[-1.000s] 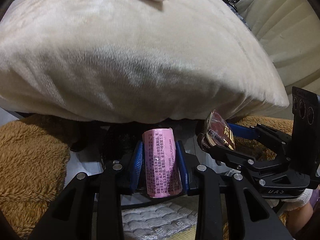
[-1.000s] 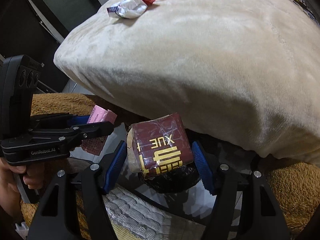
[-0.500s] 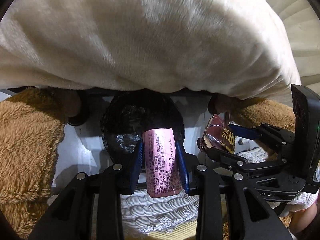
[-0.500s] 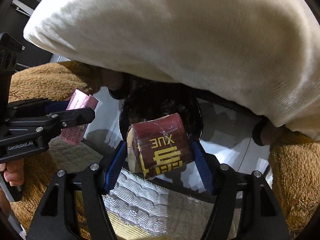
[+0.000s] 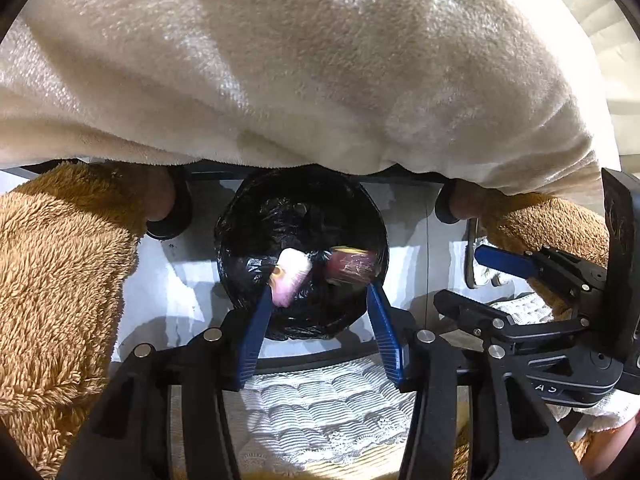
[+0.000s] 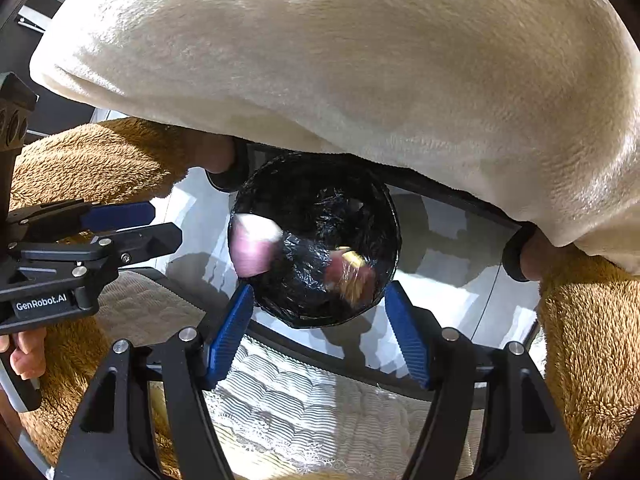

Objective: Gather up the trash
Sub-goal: 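Open both tools to drop the can and box into the bin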

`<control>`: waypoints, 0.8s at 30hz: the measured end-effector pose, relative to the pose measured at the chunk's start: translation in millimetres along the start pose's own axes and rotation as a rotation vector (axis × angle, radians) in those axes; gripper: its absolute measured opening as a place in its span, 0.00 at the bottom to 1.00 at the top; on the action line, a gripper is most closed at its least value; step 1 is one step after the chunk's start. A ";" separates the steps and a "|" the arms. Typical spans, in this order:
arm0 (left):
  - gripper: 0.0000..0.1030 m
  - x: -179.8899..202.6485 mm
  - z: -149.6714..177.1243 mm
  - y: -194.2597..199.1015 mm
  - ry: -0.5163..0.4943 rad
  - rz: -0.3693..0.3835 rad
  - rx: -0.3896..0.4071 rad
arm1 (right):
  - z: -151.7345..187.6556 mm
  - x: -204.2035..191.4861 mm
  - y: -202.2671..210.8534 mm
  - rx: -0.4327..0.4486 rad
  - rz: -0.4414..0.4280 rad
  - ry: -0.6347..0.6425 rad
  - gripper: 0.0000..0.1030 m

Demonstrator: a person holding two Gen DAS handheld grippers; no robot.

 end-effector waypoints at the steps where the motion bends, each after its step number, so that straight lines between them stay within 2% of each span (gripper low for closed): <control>1: 0.46 -1.0 -0.4 1.9 0.002 0.000 0.005 | 0.0 0.3 0.4 0.001 -0.001 -0.001 0.66; 14: 0.46 -5.3 -2.1 25.6 0.002 -0.003 0.098 | -4.9 3.1 15.9 0.061 -0.025 -0.008 0.66; 19: 0.46 2.9 -1.7 45.1 -0.046 -0.027 0.186 | -5.5 1.3 33.6 0.121 -0.060 -0.001 0.66; 24: 0.46 12.1 -1.5 70.0 -0.098 -0.034 0.294 | -2.7 -6.0 62.7 0.238 -0.104 0.033 0.66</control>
Point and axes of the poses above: each gripper's, at about its wrist camera, not at the fingertips, and y roughly against the way its jaws point, x to its right, z to its underside, the point moved 4 cm from there along -y, roughly the way its jaws point, and after that the axes turned 10 degrees about -y, right-handed, at the moved point
